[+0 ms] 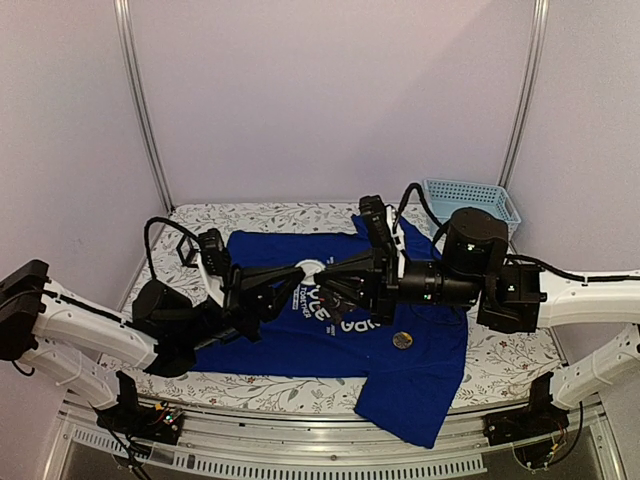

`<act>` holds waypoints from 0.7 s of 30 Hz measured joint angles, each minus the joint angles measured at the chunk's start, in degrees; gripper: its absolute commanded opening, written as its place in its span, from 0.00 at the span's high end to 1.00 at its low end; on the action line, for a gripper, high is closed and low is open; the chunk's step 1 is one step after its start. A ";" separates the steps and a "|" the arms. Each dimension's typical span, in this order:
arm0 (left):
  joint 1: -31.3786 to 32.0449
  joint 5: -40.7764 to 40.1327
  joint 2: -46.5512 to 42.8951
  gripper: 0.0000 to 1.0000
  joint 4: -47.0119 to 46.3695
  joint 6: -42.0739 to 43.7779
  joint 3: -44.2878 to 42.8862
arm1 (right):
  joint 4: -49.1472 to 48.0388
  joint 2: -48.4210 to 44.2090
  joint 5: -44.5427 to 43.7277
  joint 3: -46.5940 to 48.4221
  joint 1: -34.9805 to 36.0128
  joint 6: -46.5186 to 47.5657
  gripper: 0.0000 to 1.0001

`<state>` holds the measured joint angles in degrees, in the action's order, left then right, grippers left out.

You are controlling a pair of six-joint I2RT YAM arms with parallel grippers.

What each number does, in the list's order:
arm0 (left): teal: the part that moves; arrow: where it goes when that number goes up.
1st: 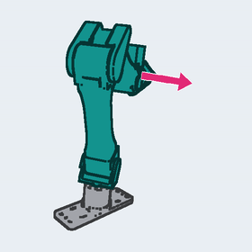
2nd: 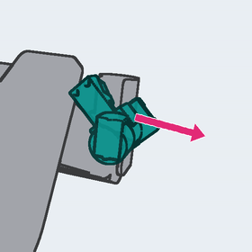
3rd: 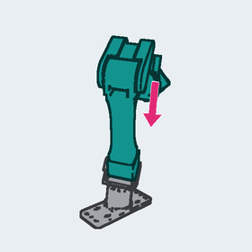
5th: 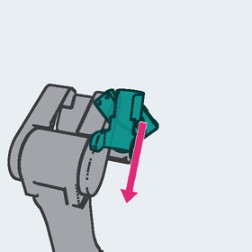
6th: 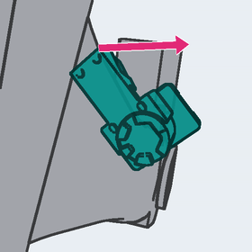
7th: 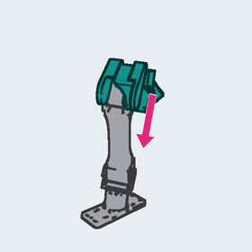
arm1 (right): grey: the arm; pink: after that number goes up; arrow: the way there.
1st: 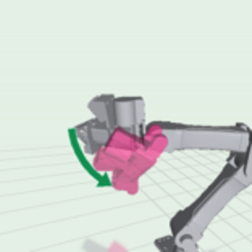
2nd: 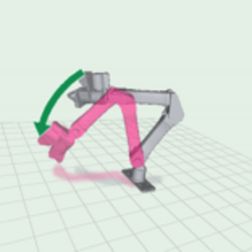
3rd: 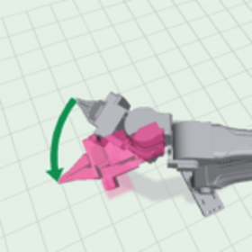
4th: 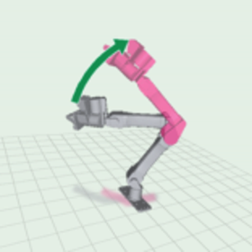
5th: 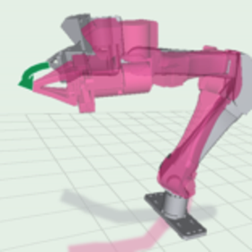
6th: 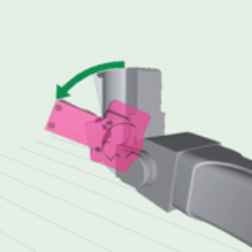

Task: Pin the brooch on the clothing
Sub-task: Pass from the left arm to the right, then pass from the right arm to the left

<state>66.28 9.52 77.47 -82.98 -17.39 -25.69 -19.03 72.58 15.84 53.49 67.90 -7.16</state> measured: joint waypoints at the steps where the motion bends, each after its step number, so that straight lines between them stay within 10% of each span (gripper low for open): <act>1: 0.00 -0.02 0.11 1.00 -0.13 -0.13 0.04 | 0.44 0.00 0.00 0.17 -0.02 0.11 1.00; 3: 0.00 0.00 0.20 0.98 -0.17 -0.31 0.04 | 1.22 -0.02 0.04 0.52 -0.04 0.42 1.00; 8: 0.00 0.46 0.59 0.40 0.13 -0.92 0.07 | 7.08 -0.15 0.66 3.23 0.02 1.90 1.00; 21: -0.07 7.10 -12.31 0.32 23.47 6.21 -2.54 | 46.10 -4.81 -0.66 17.75 0.24 13.22 1.00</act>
<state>66.22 16.62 65.17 -59.51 -11.18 -28.23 27.07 67.77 15.18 71.24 68.14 6.07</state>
